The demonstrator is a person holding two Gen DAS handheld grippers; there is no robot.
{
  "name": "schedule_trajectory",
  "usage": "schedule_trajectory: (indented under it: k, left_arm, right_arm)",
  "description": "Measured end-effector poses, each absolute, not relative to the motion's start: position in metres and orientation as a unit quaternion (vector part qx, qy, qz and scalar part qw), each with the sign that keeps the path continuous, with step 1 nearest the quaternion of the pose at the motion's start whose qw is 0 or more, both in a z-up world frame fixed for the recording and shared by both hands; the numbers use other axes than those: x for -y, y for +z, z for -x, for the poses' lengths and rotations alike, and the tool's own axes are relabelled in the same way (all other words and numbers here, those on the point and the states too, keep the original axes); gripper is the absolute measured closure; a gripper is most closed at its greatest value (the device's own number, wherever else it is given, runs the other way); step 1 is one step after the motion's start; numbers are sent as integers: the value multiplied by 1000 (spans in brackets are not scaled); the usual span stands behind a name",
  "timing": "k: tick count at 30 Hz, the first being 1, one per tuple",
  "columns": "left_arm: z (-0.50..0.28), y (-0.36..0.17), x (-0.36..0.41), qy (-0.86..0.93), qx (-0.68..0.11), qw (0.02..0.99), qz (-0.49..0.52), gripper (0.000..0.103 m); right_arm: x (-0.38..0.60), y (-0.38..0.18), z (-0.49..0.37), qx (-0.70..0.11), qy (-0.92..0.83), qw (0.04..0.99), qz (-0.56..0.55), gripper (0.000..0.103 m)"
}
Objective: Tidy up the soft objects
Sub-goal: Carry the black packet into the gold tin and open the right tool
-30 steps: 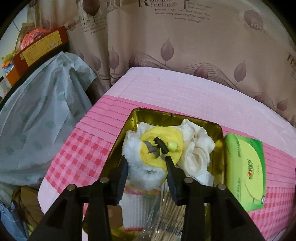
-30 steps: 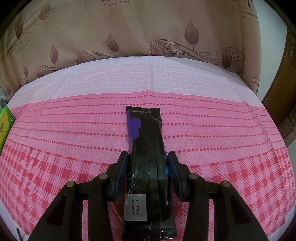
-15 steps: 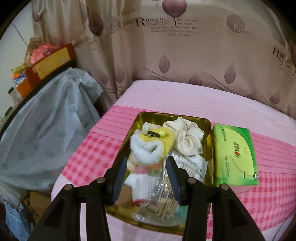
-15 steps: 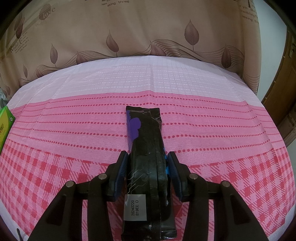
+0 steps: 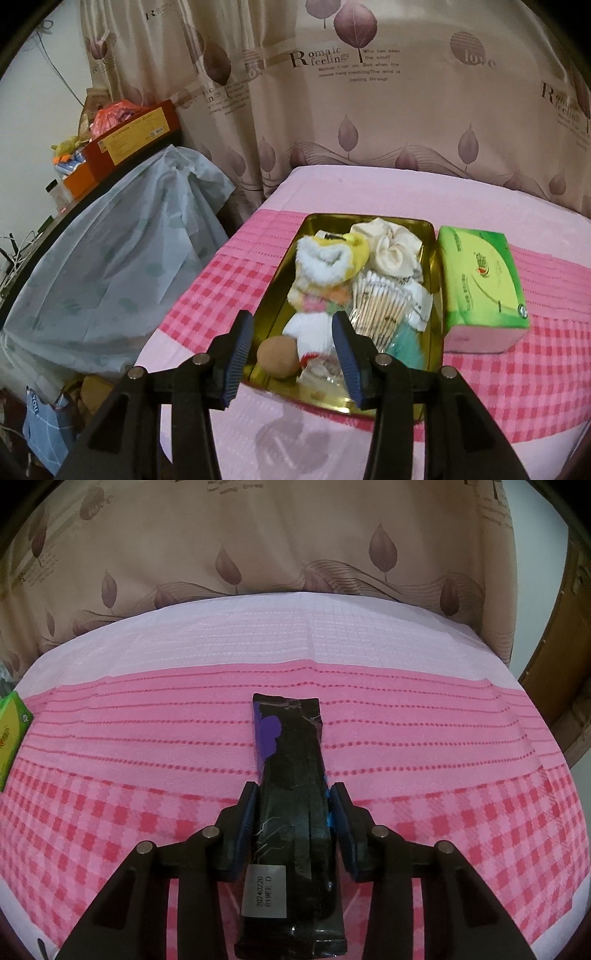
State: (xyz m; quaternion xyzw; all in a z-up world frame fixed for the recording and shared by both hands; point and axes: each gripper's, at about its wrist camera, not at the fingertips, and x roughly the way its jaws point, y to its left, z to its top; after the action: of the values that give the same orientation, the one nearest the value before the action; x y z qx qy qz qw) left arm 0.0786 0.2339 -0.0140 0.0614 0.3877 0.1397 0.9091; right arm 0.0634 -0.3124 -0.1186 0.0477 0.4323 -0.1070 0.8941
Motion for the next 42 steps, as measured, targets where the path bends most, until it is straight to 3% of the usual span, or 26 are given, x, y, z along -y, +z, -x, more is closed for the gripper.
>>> schedule_trajectory:
  k: [13, 26, 30, 42]
  left_arm:
    - [-65, -12, -247, 151, -381, 912, -34, 58]
    - [-60, -11, -269, 179, -384, 906, -7, 56]
    - [-56, -10, -280, 194, -383, 903, 2, 51]
    - [-50, -9, -301, 209, -386, 898, 31, 50]
  right_arm:
    - [219, -82, -68, -413, -10, 910, -44, 68]
    - [-11, -25, -95, -389, 210, 896, 34, 68]
    - [-67, -22, -101, -388, 245, 887, 54, 68]
    - [-160, -47, -147, -416, 249, 873, 46, 68]
